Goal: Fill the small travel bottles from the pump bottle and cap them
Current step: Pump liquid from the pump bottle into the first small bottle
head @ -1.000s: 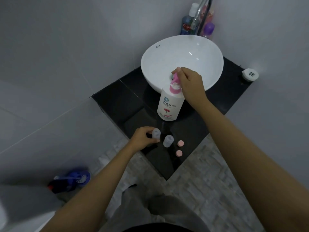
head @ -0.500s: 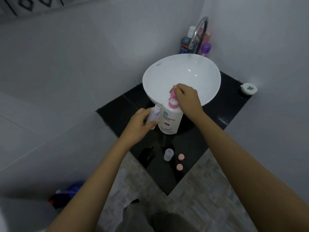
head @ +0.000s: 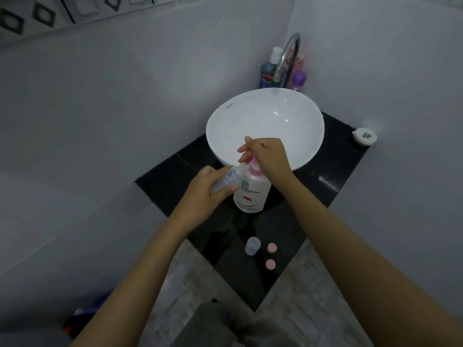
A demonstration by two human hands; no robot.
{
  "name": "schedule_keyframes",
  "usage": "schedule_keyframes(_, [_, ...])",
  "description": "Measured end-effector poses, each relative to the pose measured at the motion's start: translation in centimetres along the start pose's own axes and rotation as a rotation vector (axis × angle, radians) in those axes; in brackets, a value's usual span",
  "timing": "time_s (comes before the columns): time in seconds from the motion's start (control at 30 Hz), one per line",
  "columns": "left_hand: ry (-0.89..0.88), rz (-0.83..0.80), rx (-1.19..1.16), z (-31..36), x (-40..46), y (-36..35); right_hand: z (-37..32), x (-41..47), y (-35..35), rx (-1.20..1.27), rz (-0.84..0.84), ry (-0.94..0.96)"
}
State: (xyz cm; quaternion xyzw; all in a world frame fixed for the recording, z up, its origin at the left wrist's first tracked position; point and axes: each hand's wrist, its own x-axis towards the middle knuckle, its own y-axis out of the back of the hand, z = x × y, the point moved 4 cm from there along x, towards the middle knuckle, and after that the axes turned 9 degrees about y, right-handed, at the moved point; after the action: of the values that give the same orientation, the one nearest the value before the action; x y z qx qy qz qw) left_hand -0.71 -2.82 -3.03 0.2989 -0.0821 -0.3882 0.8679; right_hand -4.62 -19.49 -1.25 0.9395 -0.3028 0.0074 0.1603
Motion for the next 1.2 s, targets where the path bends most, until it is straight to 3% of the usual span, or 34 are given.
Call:
schedule_keyframes(0.33, [0.000, 0.016, 0.010, -0.1, 0.9, 0.0, 0.3, -0.1, -0.3, 0.007, 0.061, -0.001])
schedule_keyframes(0.63, [-0.013, 0.032, -0.026, 1.2, 0.7, -0.4, -0.1, 0.8, 0.2, 0.029, -0.181, -0.023])
schedule_keyframes(0.83, [0.004, 0.183, -0.060, 1.6, 0.3, -0.2, 0.5, 0.9, 0.1, 0.085, -0.117, -0.017])
schedule_keyframes(1.0, [0.049, 0.293, -0.108, 1.2, -0.1, -0.6, 1.0, 0.8, -0.5, 0.085, -0.072, -0.117])
schedule_keyframes(1.2, [0.114, 0.361, -0.114, 0.5, -0.1, -1.8, 2.2, 0.3, -0.5, -0.008, 0.006, -0.027])
